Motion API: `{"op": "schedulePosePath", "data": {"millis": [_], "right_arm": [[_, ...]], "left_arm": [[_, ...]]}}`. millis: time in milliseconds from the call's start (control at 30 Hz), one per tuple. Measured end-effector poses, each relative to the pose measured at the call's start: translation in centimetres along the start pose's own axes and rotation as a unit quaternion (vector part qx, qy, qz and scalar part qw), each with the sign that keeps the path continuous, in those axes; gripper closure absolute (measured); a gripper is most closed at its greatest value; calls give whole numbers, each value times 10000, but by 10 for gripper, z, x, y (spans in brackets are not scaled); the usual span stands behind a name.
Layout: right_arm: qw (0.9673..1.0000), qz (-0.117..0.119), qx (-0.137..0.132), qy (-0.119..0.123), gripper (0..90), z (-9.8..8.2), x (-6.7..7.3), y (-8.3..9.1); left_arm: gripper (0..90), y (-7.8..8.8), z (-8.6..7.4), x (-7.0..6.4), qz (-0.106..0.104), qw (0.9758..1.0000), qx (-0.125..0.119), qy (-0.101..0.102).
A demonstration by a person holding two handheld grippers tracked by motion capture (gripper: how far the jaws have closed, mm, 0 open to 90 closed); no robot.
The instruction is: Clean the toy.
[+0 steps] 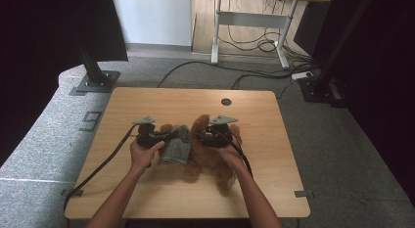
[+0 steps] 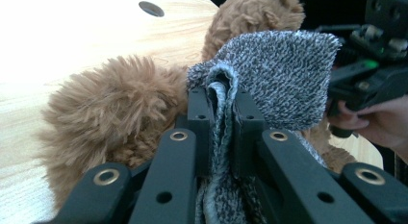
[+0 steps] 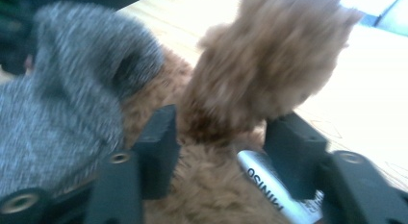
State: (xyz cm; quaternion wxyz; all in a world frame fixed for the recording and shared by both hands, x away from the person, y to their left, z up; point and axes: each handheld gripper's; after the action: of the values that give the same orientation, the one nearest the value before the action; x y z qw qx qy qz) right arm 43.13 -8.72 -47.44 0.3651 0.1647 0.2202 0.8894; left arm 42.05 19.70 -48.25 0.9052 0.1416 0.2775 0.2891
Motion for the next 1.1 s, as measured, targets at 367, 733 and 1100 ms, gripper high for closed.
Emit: {"op": "schedulePosePath", "data": {"millis": [367,733,1100], "right_arm": [[9980,-105,55,-623,373,32,-9,-11],[9980,-1,232,-584,667,25,-11,-20],[9972,91,-119,-731,708,34,-16,-14]], "left_arm": [[812,2,-4,2,-49,10000,-17,8],[802,8,-4,1,-187,9997,-128,82],[788,12,4,2,-318,9988,-325,202]]}}
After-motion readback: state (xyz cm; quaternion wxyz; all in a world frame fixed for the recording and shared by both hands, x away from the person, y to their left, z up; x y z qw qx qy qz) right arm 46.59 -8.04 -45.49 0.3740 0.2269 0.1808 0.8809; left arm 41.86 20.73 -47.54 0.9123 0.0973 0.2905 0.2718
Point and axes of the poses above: each handheld gripper's, and its own axes: y roughly backward along the jaws, z roughly out of its top, x roughly to its left, and after that the axes turned 1 degree about -y, right-handed
